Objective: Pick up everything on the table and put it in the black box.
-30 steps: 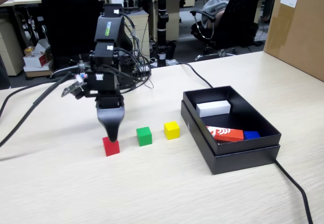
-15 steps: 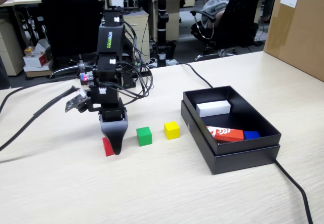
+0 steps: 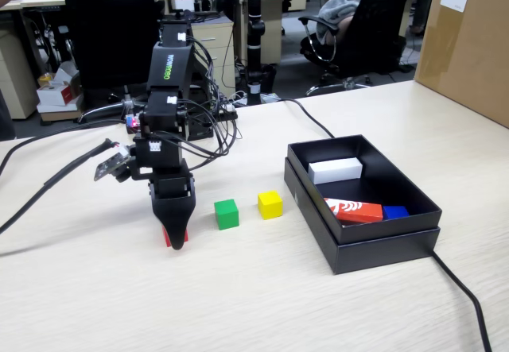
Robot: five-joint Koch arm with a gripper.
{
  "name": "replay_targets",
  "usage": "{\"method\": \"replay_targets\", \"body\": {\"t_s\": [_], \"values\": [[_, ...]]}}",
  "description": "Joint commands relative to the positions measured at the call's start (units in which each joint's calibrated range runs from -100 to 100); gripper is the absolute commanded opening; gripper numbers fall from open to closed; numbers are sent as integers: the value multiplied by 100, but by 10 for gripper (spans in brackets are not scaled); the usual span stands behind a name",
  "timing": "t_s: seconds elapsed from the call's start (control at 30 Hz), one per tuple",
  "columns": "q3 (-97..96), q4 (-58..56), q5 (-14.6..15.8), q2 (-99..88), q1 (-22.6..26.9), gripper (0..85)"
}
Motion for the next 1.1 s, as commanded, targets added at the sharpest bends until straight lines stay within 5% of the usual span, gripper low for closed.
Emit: {"method": "replay_targets", "body": {"t_s": [0.0, 0.03, 0.13, 0.53, 0.83, 1.07], "values": [[213, 60, -34, 5, -54, 226], [240, 60, -29, 5, -63, 129], [267, 60, -20, 5, -78, 21], [294, -968, 93, -2072, 63, 9], [113, -1409, 640, -4722, 1221, 9], [657, -1400, 1446, -4114, 2408, 9]]}}
